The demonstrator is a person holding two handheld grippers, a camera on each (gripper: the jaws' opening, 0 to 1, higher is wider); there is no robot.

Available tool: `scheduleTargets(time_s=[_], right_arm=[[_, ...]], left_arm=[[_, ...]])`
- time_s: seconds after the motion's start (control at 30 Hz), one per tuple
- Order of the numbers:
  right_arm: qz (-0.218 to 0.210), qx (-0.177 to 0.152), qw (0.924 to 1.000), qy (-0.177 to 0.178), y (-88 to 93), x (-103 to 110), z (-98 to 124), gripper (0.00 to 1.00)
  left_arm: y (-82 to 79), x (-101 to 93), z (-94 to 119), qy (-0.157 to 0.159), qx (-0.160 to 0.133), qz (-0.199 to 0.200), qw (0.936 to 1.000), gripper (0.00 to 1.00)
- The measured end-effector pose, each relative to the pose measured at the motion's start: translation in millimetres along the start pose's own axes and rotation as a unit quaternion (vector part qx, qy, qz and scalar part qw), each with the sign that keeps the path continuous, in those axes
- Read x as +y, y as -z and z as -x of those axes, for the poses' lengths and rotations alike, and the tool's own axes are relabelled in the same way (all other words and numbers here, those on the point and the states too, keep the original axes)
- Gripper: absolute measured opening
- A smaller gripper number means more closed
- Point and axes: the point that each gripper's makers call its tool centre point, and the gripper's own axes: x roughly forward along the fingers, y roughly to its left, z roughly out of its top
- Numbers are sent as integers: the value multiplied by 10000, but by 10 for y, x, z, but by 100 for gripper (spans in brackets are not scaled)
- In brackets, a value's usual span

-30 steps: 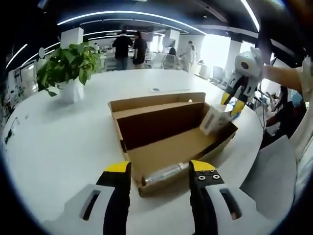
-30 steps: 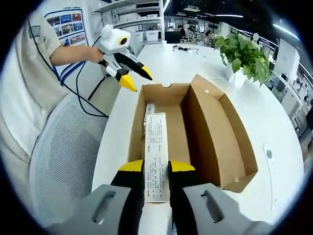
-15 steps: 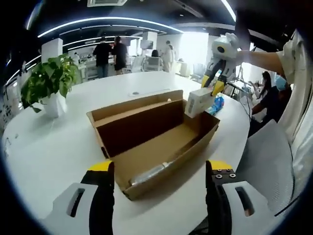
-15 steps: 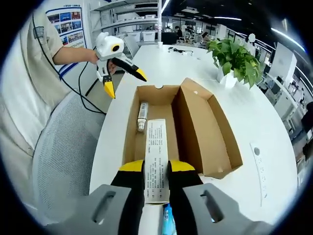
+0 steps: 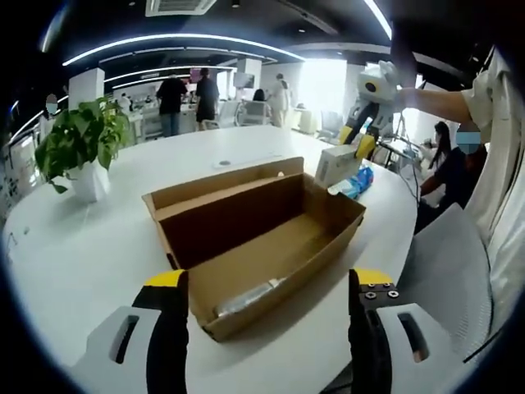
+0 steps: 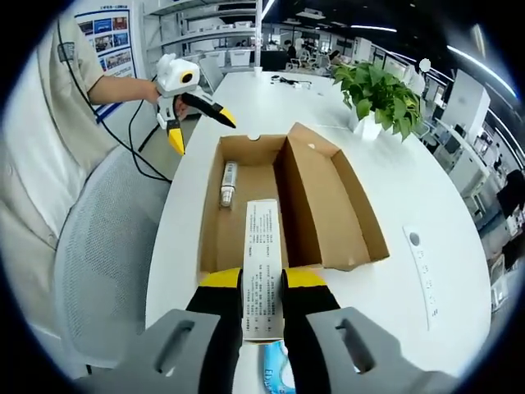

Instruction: Operate the shoe box by opening the lid, removing the specified soft item, and placing it in the target area until the item is outside and the box remains undamaged.

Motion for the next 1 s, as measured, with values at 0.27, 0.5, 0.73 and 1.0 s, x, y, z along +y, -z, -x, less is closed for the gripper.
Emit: scheduleTargets(time_s=[0.27,0.5,0.73,1.0], right_arm=[[-30,57,9999,92,125,-85,156,14],[-58,144,9996,224,266,-214,352,15],[-117,224,9990,365,432,-335,535,15],[-170,370,9980,491,617,-475,698,15]], left_arm=[[-32,-41,26,53,-128,-28,9999,89],[-69,-56,41,57,-227,-77,9997,97],[-90,-94,38,98,-256,-132,9995,100],[-93,-96,32,66,-261,-176,9995,100]])
